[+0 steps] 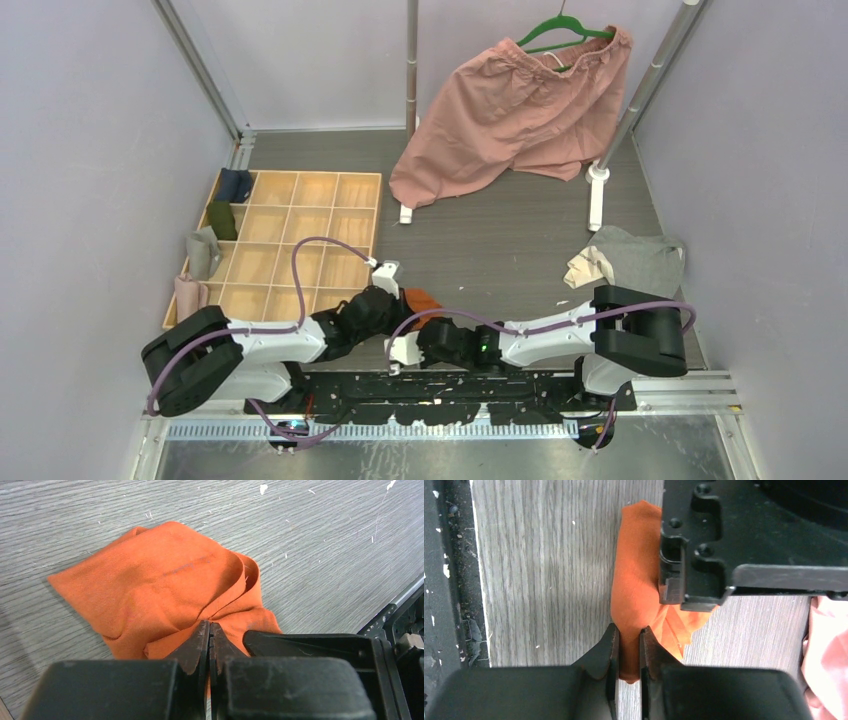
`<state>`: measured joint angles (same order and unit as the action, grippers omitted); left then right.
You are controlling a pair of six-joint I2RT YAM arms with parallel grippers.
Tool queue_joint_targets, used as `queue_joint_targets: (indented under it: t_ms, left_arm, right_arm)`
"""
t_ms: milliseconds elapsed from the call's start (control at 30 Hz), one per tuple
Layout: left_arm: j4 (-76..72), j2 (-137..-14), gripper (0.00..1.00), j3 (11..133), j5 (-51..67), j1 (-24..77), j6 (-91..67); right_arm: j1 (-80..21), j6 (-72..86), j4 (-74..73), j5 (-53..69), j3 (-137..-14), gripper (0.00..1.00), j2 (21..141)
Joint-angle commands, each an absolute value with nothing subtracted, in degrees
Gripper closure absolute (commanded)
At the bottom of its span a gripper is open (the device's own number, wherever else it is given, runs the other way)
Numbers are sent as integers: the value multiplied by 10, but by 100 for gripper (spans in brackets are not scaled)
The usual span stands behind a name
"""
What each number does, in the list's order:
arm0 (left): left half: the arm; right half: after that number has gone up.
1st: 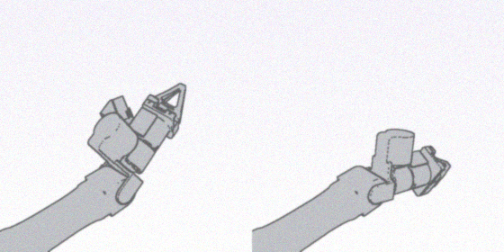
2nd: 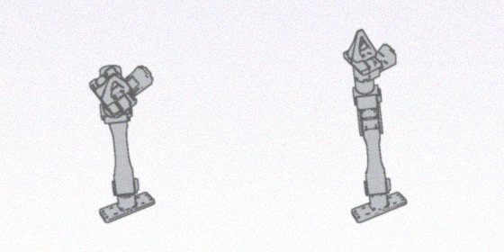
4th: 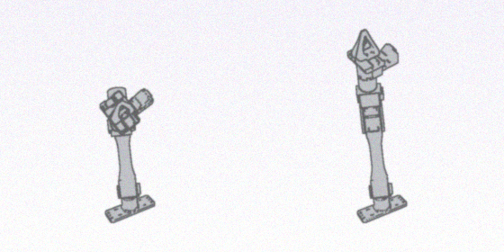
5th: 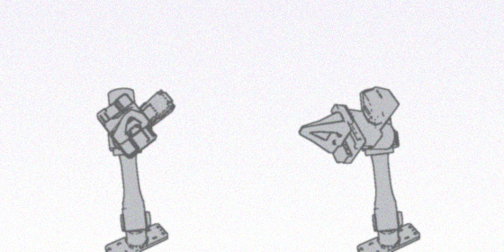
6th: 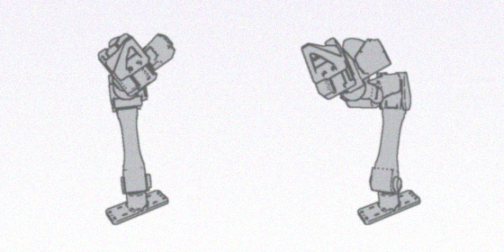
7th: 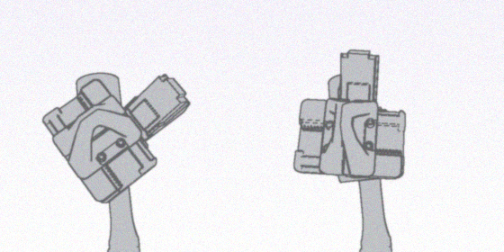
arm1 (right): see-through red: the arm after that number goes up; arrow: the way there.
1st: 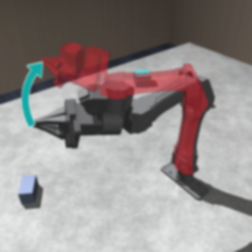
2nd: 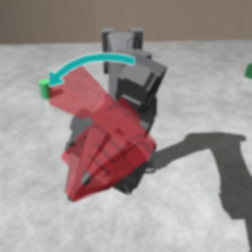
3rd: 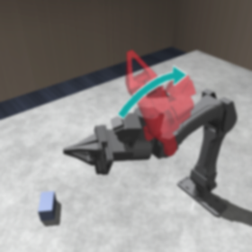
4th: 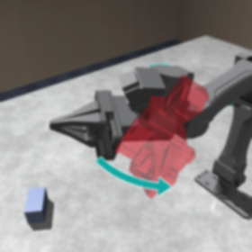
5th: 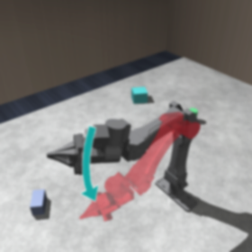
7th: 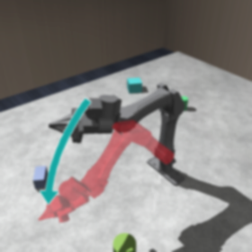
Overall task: Roll the underwear
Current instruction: Roll the underwear to the center of the board.
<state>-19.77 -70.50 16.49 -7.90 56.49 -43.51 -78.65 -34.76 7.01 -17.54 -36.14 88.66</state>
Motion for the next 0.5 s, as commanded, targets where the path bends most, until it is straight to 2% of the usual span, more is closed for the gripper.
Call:
queue_joint_targets:
  t_ms: [0,233,467]
  left_arm:
    - [-143,-702,99,161,-100,565,-434]
    - [-38,-563,99,179,-235,564,-440]
    - [48,-442,98,158,-273,563,-442]
  right_arm:
    - [-785,-280,37,-170,-376,98,900]
    - [-786,-99,74,-135,-359,99,890]
    - [-769,39,158,-68,-317,99,880]
